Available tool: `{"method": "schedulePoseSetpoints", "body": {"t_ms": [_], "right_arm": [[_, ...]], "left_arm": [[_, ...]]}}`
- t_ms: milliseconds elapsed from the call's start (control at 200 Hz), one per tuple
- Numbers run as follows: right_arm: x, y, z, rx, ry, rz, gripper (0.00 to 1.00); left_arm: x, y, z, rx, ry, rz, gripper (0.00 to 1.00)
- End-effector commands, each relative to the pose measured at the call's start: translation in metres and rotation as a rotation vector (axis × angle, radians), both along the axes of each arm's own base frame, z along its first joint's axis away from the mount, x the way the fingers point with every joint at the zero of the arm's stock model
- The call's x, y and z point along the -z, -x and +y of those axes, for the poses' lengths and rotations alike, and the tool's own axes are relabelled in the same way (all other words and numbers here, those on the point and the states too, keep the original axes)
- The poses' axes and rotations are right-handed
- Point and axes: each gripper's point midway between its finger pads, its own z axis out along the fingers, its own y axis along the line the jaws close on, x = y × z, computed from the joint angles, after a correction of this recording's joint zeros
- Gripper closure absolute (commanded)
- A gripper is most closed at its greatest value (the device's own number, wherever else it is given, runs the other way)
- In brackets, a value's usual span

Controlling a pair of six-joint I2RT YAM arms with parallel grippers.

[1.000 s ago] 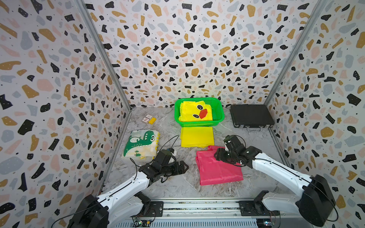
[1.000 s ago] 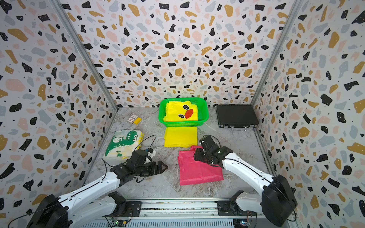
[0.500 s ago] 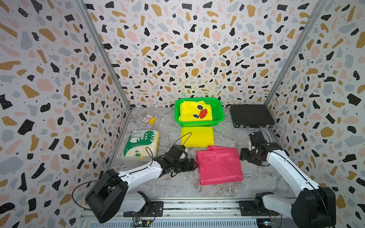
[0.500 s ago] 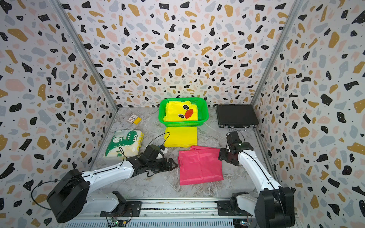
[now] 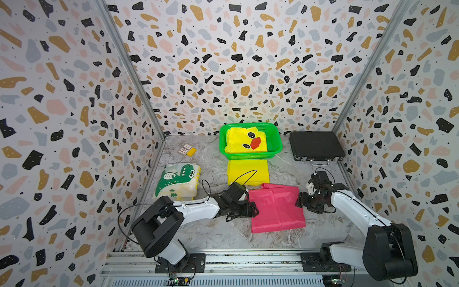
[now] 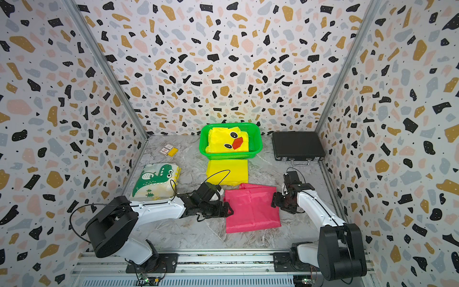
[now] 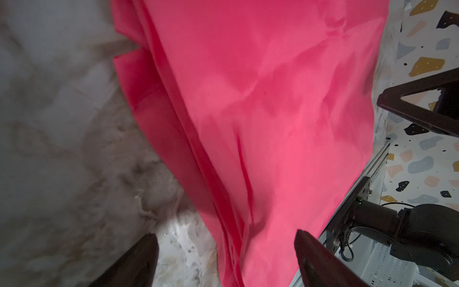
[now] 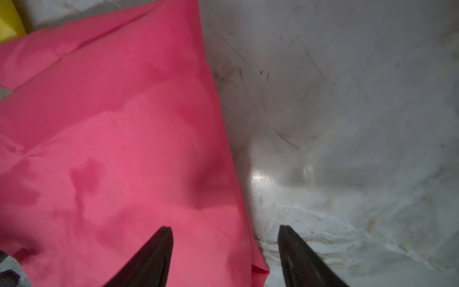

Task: Put the folded raincoat in the basket
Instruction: Move the raincoat to the center of the board, then pick up the raincoat from the center of the board.

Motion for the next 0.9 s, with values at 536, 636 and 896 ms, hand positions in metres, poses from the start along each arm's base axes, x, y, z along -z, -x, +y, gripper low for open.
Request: {"method": "schedulePoseSetpoints", "body": {"t_ms": [536,636,896], "right_arm": [[0.033,0.017,0.015,-0.002,-0.091,0.049,0.14],[0.039,0.020,0.018,-0.011,-0.094,0.067,0.13],[0.048,0.024,0.028,-0.037,-0.081,0.091,0.17]], "left_arm": [[0.007,-0.016,-0.024,0.036,-0.009,-0.044,0.11],[0.011,-0.017,-0.026,0.044,-0.023,-0.039,0.11],[0.020,-0.016,-0.027,0.050,-0.045,-0.027,0.16]]}}
